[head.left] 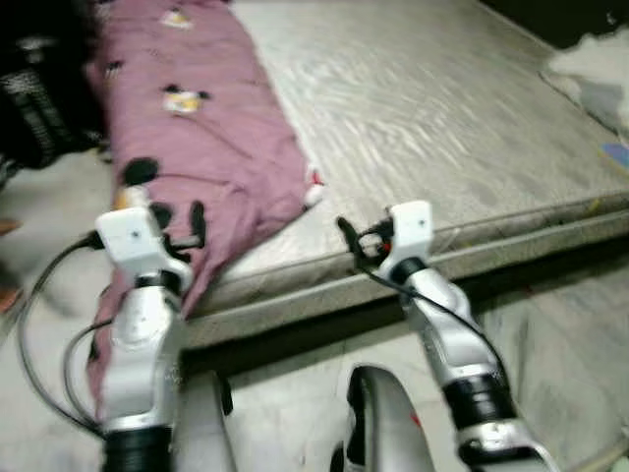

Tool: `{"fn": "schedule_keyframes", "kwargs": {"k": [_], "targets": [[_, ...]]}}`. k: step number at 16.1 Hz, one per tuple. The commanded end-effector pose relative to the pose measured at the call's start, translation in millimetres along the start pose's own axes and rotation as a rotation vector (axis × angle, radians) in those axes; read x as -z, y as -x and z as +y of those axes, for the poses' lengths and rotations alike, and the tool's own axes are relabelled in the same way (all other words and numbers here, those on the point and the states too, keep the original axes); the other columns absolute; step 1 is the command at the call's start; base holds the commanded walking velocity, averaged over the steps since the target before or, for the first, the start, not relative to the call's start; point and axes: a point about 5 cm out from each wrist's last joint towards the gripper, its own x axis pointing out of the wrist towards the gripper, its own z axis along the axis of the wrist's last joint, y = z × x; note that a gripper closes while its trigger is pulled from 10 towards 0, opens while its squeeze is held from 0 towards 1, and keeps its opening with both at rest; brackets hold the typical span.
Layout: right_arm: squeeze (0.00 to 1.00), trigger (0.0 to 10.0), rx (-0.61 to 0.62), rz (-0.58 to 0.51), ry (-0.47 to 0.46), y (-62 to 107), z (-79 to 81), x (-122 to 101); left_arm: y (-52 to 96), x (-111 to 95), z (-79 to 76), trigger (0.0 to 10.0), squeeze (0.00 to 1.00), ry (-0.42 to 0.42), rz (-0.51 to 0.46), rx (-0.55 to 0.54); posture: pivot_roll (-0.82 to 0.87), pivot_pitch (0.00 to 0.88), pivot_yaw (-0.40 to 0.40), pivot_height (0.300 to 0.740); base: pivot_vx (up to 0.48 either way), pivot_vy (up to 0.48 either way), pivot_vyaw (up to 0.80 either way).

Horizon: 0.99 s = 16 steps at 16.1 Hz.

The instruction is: Clean up the room

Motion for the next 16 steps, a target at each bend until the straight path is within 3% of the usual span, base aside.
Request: {"fn": "schedule_keyframes", "kwargs": {"k": [1,3,9,16], "targets": [[0.00,10.0,0.005,-0.016,0.004,-0.9,-3.1,-4.5,0.4,-1.5,-4.5,10.0,0.00,-0.007,-0.003,0.028,0.05,0.061,-0.069,0.550,0.480,0.000,0.78],[0.00,10.0,-0.003,-0.015,0.000,-1.1,-2.1,-4.0,0.3,-0.5,-4.4,10.0,0.00,-0.009,0.005,0.028,0.06,0.063,-0.070,0.550,0.313,0.000,0.79],[0.00,10.0,-0.008,0.002,-0.016,-2.0,-3.2,-1.7,-0.5,3.8,-5.2,10.0,0.00,-0.006,0.037,0.006,0.06,0.069,-0.072,0.550,0.000,0.000,0.00],[0.00,10.0,-0.100,0.055,0.009,-5.6,2.8,3.2,-0.5,3.9,-4.9,10.0,0.00,-0.015,0.046,-0.004,0.06,0.072,-0.071,0.550,0.000,0.000,0.67]]}}
